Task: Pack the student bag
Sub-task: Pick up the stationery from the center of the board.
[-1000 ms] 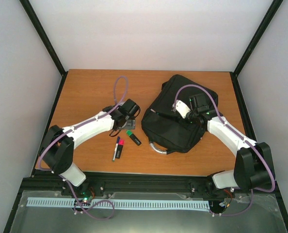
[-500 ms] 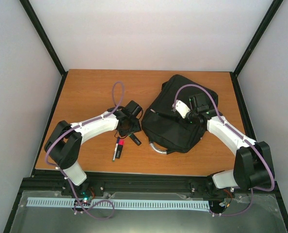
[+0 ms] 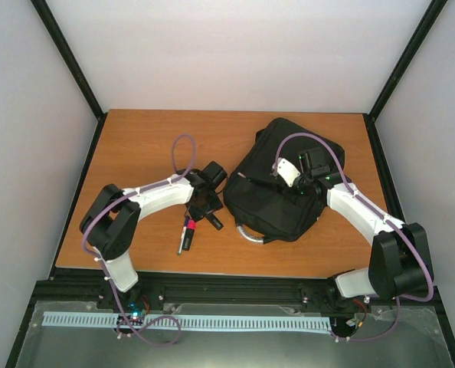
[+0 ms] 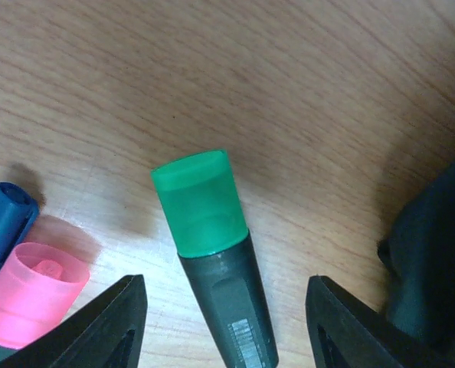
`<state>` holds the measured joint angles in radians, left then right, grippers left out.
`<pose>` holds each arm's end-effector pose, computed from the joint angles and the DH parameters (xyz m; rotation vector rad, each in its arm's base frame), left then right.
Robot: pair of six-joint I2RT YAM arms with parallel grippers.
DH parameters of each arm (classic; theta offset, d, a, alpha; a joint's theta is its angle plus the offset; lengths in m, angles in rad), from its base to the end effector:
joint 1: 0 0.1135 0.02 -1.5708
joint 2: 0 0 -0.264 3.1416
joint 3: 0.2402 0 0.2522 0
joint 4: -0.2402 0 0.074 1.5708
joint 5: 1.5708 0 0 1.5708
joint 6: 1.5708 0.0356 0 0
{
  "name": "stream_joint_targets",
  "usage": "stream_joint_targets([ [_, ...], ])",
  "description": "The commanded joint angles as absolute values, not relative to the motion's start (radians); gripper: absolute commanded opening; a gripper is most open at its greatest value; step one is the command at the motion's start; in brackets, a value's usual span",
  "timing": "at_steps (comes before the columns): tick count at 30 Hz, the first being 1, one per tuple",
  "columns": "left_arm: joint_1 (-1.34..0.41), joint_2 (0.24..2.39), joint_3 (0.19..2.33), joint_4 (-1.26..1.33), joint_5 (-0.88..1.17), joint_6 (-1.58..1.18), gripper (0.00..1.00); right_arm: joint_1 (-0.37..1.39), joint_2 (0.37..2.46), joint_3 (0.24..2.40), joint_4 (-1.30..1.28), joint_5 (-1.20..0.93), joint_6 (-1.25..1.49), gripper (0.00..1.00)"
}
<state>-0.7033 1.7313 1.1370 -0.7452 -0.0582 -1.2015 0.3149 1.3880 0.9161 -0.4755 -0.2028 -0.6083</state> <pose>0.2483 -0.2079 0.1800 -0.7373 2.8580 -0.2296 0.2650 0.0939 0.2268 -1.1839 2.1964 0.1336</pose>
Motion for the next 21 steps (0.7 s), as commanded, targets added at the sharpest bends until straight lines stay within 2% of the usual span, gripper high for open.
stream_joint_targets([
  [1, -0.707, 1.79, 1.204, -0.774, -0.043, -1.26, 0.58, 0.318, 1.4, 0.93, -0.516, -0.247, -0.605, 0.03],
  [8, -0.709, 1.855, 1.237, -0.76, -0.035, -1.244, 0.56, 0.319, 1.401, 0.929, -0.515, -0.246, -0.607, 0.03],
  [12, -0.709, 1.889, 1.26, -0.792, -0.039, -1.223, 0.52, 0.319, 1.408, 0.931, -0.517, -0.247, -0.606, 0.03],
  [21, -0.721, 1.862, 1.259, -0.804, -0.071, -1.036, 0.27, 0.319, 1.414, 0.931, -0.517, -0.246, -0.606, 0.03],
])
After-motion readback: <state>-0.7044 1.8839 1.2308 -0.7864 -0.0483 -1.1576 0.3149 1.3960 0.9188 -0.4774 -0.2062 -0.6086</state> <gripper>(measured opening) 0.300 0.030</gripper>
